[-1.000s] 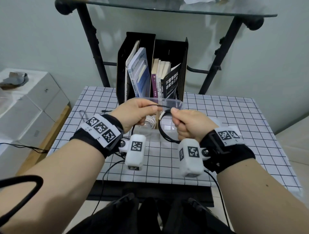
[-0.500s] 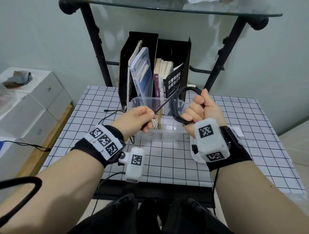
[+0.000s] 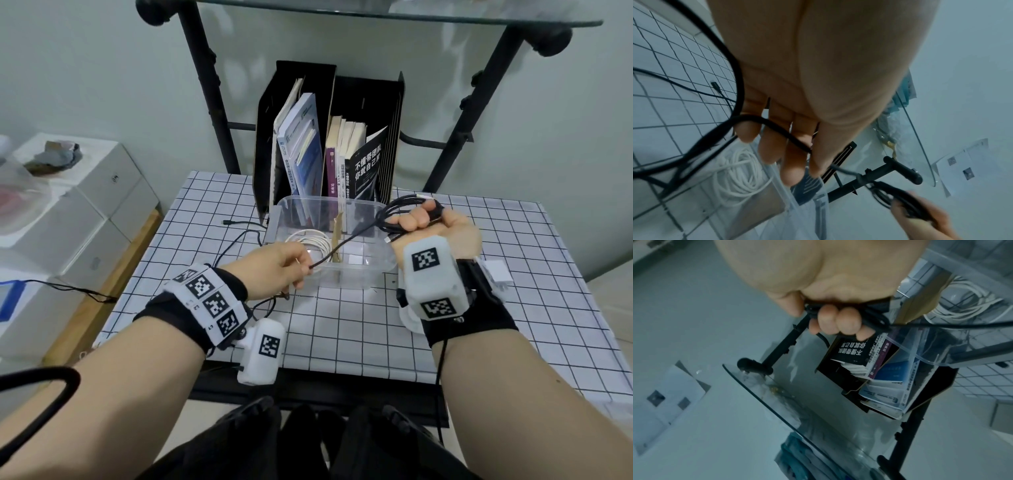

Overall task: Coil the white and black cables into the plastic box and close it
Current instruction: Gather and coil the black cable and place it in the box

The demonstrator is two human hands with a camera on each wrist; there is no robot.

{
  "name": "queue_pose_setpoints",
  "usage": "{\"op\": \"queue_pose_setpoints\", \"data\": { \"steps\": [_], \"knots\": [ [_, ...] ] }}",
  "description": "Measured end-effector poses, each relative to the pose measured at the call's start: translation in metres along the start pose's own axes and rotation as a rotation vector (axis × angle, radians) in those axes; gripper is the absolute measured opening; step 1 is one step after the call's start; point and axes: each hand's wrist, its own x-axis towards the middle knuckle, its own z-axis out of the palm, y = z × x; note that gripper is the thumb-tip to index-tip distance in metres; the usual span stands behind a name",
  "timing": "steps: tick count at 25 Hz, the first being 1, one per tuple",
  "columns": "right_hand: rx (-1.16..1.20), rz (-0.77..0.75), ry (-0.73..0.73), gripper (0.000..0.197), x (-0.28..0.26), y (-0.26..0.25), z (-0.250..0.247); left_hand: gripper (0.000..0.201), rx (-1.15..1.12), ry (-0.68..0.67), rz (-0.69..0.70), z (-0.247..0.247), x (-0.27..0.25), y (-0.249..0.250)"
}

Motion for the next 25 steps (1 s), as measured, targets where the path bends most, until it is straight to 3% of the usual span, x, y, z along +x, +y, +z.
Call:
{"op": "queue_pose_setpoints", "data": {
  "steps": [5,9,11,14,18,21,25],
  "knots": [
    [-0.192,-0.202,0.010,0.020,0.006,0.025,0.008,0.010,-0.020,-0.090,0.099,-0.010,-0.005,0.021],
    [-0.820,-0.341,-0.061,0.014,0.013,0.038,-0.006,0.012,-0.034,-0.093,0.162,-0.016,-0.002,0.040],
    [-1.180,-0.328,-0.179,0.013,0.010,0.042,-0.011,0.012,-0.025,-0.069,0.205,-0.020,0.000,0.049],
    [-1.495,-0.132,-0.324,0.024,-0.005,0.046,-0.006,0.010,0.002,0.016,0.251,-0.025,0.006,0.053],
    [-1.502,0.149,-0.401,0.052,-0.021,0.042,0.004,0.009,-0.101,0.138,0.241,-0.023,0.009,0.047],
    [-1.406,0.183,-0.482,0.036,-0.020,0.038,0.002,0.010,-0.089,0.109,0.172,-0.024,0.008,0.039],
    [-1.308,0.128,-0.380,0.033,-0.013,0.030,-0.001,0.023,-0.231,0.042,0.026,-0.028,0.005,0.024]
  ]
}}
